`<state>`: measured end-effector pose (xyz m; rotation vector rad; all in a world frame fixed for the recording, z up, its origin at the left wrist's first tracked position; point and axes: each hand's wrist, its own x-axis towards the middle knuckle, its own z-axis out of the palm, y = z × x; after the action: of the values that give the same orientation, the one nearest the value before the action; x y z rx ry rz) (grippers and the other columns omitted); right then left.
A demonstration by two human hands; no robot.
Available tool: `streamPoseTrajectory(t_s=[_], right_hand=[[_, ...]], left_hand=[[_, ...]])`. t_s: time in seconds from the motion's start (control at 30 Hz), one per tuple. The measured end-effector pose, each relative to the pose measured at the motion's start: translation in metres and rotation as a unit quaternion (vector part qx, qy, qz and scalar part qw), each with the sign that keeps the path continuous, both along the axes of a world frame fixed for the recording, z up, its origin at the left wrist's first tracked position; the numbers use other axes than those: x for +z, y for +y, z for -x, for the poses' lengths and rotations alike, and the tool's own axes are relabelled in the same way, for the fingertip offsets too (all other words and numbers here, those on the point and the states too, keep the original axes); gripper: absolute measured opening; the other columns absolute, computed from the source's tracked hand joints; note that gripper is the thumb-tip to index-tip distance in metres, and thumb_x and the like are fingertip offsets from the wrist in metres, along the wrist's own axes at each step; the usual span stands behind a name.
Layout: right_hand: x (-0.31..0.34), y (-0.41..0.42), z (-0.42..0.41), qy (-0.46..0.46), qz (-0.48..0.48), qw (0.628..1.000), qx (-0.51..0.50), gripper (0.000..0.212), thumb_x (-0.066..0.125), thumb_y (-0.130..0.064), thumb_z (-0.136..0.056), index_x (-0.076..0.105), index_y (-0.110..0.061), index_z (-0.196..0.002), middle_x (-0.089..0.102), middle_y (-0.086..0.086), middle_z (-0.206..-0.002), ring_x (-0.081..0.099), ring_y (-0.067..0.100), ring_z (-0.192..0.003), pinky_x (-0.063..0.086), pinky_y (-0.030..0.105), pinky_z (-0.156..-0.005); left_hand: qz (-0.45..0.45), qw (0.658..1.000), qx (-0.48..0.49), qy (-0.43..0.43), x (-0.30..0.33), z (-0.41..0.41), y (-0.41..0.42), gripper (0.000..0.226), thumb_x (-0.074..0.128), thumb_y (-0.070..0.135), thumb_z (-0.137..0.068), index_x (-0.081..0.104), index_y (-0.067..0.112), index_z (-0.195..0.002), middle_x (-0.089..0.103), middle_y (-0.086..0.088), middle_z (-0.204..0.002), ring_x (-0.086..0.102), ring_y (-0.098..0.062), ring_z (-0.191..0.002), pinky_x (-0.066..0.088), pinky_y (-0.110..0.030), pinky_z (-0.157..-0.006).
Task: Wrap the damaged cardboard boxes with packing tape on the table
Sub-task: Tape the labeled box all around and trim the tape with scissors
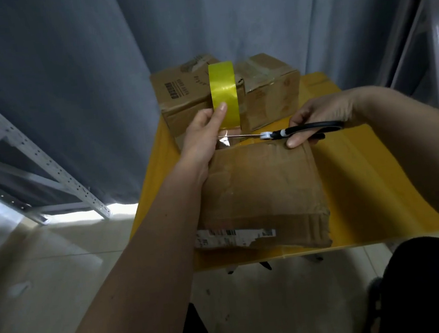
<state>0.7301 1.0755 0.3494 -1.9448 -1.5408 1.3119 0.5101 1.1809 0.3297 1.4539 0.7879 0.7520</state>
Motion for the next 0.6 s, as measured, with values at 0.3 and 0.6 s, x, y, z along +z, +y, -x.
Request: streamPoseTrajectory(t_s=[0.3,0.6], right_hand=[[-0.010,0.003,0.001,0.002,-0.036,0.999,-0.014,0.038,0.082,-0.050,-0.049,0.068,-0.019,-0.067,0.058,0.000,-0.063,0.052,0.009,-0.056,0.042,0.022,-0.053],[-0.006,0.003,0.000,-0.016,-0.025,1.000,-0.006,0.033,0.083,-0.048,-0.049,0.066,-0.023,-0.061,0.058,0.001,-0.061,0.053,0.012,-0.056,0.042,0.025,-0.056]], left_hand=[[-0.005,1.000,-0.007,0.001,-0.002,-0.002,0.000,0.027,0.063,0.047,-0.090,0.065,0.021,-0.099,0.074,-0.005,-0.104,0.071,-0.025,-0.099,0.052,-0.050,-0.095],[0.009,0.999,-0.016,-0.046,-0.004,-0.002,-0.001,0.026,0.069,0.035,-0.089,0.064,0.015,-0.104,0.074,-0.007,-0.106,0.073,-0.023,-0.093,0.060,-0.040,-0.080]])
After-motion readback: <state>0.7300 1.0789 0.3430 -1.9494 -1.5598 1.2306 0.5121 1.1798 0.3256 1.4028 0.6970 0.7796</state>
